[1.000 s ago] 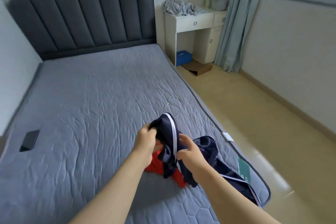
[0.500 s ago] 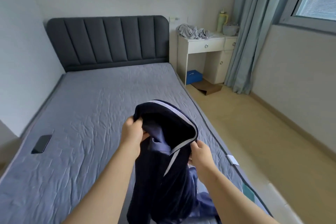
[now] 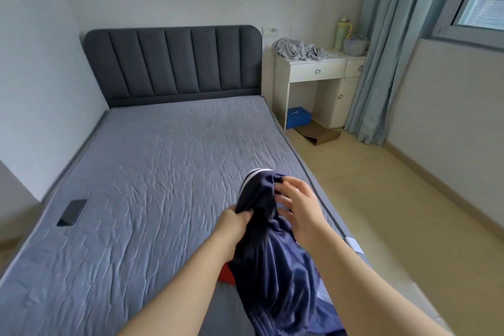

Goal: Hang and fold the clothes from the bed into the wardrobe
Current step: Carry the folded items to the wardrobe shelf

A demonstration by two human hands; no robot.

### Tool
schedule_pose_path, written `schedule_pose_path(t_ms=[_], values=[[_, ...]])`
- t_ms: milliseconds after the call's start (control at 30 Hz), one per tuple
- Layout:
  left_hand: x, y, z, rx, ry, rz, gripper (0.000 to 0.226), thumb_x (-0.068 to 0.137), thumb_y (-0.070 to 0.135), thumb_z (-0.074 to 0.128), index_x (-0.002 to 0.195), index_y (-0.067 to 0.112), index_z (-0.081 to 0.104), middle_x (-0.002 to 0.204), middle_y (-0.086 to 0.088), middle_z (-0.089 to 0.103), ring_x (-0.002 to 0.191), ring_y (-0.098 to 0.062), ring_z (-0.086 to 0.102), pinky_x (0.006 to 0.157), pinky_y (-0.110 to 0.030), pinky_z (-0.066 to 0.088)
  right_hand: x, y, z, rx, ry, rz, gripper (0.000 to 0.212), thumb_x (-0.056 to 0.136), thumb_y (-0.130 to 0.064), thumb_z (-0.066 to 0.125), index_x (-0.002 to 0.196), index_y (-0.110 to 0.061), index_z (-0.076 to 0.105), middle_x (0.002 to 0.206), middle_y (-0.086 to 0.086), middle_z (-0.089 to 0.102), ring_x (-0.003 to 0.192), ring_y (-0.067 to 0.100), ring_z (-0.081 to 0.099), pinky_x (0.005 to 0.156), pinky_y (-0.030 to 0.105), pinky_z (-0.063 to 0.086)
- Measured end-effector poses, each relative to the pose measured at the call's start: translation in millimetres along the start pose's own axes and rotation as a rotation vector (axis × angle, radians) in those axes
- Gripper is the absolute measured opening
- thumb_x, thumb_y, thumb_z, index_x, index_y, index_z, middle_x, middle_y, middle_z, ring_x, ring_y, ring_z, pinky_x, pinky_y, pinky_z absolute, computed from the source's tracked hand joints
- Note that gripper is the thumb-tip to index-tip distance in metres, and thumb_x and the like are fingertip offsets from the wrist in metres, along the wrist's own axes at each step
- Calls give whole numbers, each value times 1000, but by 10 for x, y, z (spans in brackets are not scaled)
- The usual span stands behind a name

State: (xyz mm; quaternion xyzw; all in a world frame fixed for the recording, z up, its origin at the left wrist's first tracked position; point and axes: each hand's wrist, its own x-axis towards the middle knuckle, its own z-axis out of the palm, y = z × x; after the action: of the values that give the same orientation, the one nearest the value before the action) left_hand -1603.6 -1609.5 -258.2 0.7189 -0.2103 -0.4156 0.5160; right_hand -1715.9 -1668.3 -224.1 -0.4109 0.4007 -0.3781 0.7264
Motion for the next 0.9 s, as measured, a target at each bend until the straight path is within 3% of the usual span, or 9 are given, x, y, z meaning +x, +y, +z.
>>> schedule_pose_path(t_ms=[133,233,300,400,500,600,700,800,900], values=[[62,432,14,-534,15,-270,20,90,6,49,71,8,52,59,-7,53,44,-14,51,43,-21,40,-113,273,-136,-233,-226,72,31,87,-10,62,115,-16,52,102,-1,64,83,8,64,67,16,51],[57,671,-52,-814,-30,-282,25,93,8,47,69,9,52,64,-6,51,53,-15,50,48,-23,45,-144,412,-213,-379,-323,123,38,80,-7,70,114,-16,56,110,5,67,97,17,66,85,29,53],[16,760,-103,-870,-43,-235,28,96,7,44,69,9,50,60,-6,51,52,-15,51,43,-21,46,-130,423,-198,-437,-220,76,22,83,-8,66,105,-11,62,100,8,69,87,18,67,81,28,54],[-45,758,-157,-786,-76,-189,19,96,13,44,79,10,51,76,-9,55,67,-20,54,61,-31,47,-104,334,-120,-437,-23,0,10,90,-14,57,88,-7,63,84,8,64,74,15,61,63,23,49],[-75,665,-218,-269,-190,-134,14,94,30,48,92,20,58,93,4,62,86,-15,57,85,-36,39,-82,186,-49,-283,3,2,21,94,-19,53,78,-5,53,73,10,57,63,17,57,51,22,44],[-95,574,-226,-21,-294,-84,13,93,30,51,102,23,57,88,4,62,74,-12,58,63,-23,43,-73,91,34,-170,-40,36,26,96,-18,49,88,7,47,81,14,44,70,24,43,56,30,34],[-139,499,-237,25,-359,-207,9,93,27,52,89,20,56,73,0,61,57,-12,58,48,-18,43,-110,83,108,-79,-97,69,18,97,-14,46,91,2,52,82,17,54,69,27,54,62,34,45],[-112,363,-300,74,-336,-384,22,89,34,55,72,19,56,60,2,60,52,-11,59,48,-18,40,-126,84,98,-20,-62,104,21,97,-15,46,78,-7,47,73,13,52,62,25,53,60,33,45],[-59,328,-309,-53,-362,-361,11,91,25,53,82,21,55,62,2,58,43,-8,53,47,-18,39,-85,54,26,-29,-6,110,21,97,-18,47,80,-6,50,73,13,54,63,24,54,60,31,44]])
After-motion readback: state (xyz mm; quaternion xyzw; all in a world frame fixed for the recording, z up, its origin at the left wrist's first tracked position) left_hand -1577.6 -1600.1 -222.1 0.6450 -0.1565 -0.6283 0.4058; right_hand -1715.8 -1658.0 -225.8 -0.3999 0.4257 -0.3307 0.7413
